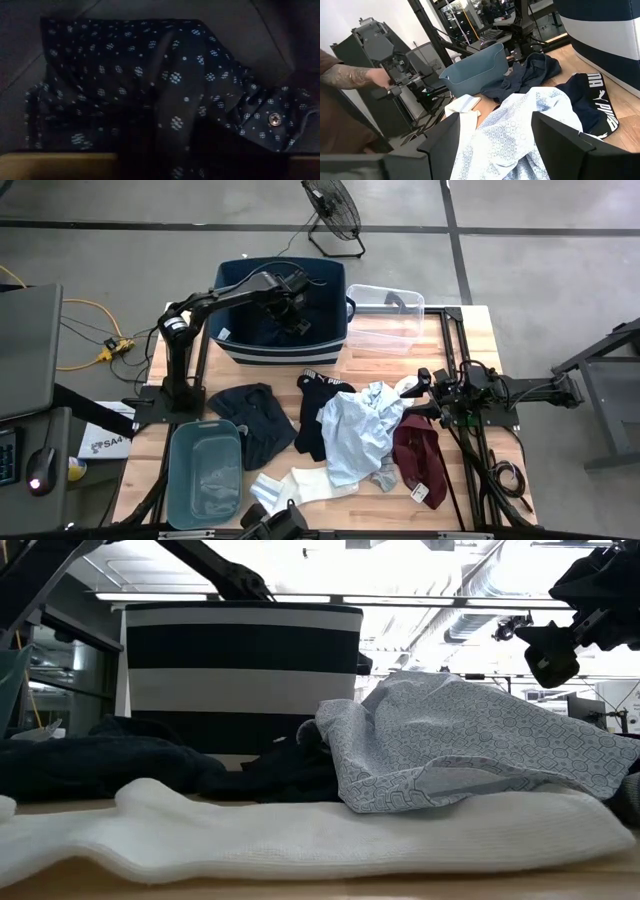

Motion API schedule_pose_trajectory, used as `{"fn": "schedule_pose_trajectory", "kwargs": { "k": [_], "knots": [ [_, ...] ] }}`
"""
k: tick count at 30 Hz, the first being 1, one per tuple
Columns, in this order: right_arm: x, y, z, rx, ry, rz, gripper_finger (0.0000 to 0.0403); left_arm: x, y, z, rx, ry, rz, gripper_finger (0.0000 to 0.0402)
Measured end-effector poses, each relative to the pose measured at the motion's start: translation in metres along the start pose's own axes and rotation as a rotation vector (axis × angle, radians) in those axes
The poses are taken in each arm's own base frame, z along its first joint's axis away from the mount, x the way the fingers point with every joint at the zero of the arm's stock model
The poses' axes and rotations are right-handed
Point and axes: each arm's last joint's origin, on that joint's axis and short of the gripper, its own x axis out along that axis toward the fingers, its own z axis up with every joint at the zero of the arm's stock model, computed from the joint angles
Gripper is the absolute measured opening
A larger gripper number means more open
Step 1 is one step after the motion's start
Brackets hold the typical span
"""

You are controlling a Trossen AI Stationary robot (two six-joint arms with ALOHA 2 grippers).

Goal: Pick & Place Cloths
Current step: Put the blue shirt into the blue bin, then put the white shirt into the blue bin

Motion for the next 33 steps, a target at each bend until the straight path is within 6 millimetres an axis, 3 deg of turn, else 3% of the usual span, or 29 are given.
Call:
{"fn": "schedule_pose_trajectory", "kwargs": {
  "k": [5,9,22,33],
  "knots": [
    [0.000,0.000,0.000,0.000,0.000,0.000,0.0237,-0.008,-0.002,-0.002,-0.002,0.009,-0.046,0.0213],
    [0.000,0.000,0.000,0.000,0.000,0.000,0.0237,-0.029,-0.007,0.001,0.004,-0.044,-0.053,0.0242],
    [0.000,0.000,0.000,0.000,0.000,0.000,0.0237,-0.129,-0.044,-0.005,0.102,-0.240,-0.023,0.0245],
    [0.000,-0.001,0.001,0.009,-0.021,-0.041,0.0237,-0.205,-0.069,-0.048,0.208,-0.421,-0.067,0.0245]
  ]
}}
